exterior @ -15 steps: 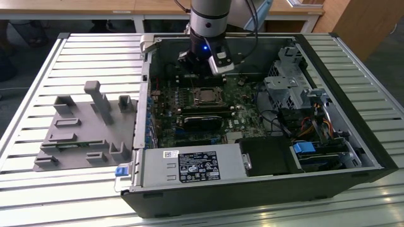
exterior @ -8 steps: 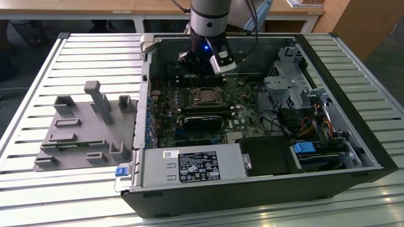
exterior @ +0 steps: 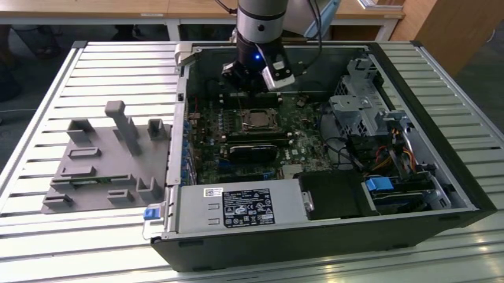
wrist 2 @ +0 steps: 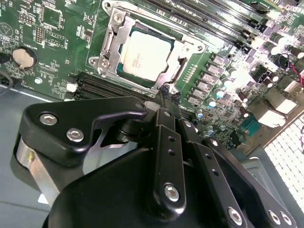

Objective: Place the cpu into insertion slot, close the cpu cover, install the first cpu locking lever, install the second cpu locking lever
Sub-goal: 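Install the first cpu locking lever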

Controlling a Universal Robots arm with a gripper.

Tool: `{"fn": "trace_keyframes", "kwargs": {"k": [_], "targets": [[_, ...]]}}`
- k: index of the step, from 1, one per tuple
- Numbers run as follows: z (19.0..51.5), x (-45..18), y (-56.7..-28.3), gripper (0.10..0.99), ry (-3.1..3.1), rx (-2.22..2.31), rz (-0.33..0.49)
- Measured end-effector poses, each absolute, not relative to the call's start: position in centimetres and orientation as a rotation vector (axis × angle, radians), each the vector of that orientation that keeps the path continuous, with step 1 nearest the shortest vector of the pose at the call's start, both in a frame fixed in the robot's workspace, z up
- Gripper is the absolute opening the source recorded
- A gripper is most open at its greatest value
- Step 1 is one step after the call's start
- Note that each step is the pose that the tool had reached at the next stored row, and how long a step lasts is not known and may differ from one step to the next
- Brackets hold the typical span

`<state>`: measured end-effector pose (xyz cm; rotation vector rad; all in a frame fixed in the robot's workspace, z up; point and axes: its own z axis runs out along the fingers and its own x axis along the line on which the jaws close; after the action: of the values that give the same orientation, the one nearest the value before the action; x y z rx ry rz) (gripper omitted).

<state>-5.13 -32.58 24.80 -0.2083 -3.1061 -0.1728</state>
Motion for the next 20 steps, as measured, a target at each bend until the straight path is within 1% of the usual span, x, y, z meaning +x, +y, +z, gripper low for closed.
{"fn": "trace_keyframes", "kwargs": {"k": [6,12,20], "targets": [[24.8,-6.5,-32.6,0.106,-3.122,-0.205,-0.176],[25.0,-6.6,-32.5,0.106,-3.124,-0.203,-0.158],[25.4,-7.2,-32.5,0.106,-3.124,-0.199,-0.158]]}}
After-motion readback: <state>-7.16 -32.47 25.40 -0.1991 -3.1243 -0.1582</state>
